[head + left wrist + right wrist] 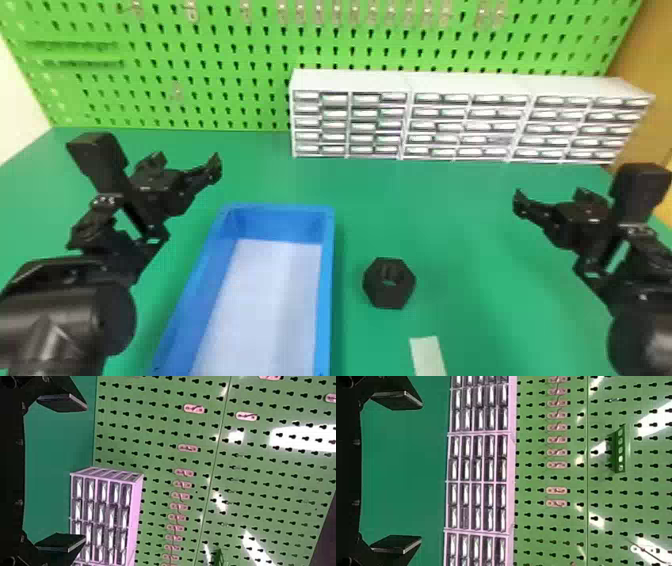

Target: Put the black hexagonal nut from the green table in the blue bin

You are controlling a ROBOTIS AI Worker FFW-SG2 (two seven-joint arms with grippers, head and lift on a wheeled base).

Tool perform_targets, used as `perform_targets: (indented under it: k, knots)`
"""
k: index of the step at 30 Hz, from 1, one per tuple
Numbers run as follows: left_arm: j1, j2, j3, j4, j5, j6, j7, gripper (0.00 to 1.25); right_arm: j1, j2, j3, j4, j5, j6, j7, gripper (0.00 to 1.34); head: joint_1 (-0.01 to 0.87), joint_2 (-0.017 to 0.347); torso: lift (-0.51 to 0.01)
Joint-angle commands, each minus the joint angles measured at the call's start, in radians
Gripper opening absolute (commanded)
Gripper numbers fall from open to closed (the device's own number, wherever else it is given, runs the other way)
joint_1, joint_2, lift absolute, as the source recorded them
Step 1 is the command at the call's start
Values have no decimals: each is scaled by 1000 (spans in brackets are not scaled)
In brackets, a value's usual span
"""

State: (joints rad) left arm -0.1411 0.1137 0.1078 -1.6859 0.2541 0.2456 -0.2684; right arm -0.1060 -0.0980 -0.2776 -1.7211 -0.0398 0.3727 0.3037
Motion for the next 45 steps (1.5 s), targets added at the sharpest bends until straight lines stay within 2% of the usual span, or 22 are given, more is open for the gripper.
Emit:
perform_targets:
  k: [1, 8, 26, 36, 45]
  knots:
    - [0, 0, 1, 0, 1, 0, 0, 1124, -1, 0, 0, 0, -2, 5, 0, 1223, 666, 32, -100]
    - [0, 0, 3, 0, 1, 0, 0, 1124, -14, -3, 0, -26, 3, 78, 0, 1226, 666, 32, -100]
    - [3, 1, 3, 0, 1, 0, 0, 1124, -95, -29, 28, -117, 34, 457, -5, 1223, 666, 32, -100]
    - [2, 0, 1, 0, -1, 0, 0, 1124, -178, -54, 80, -152, 44, 719, -15, 1223, 666, 32, -100]
    - [2, 0, 1, 0, -1, 0, 0, 1124, -233, -65, 140, -184, 60, 884, -15, 1223, 666, 32, -100]
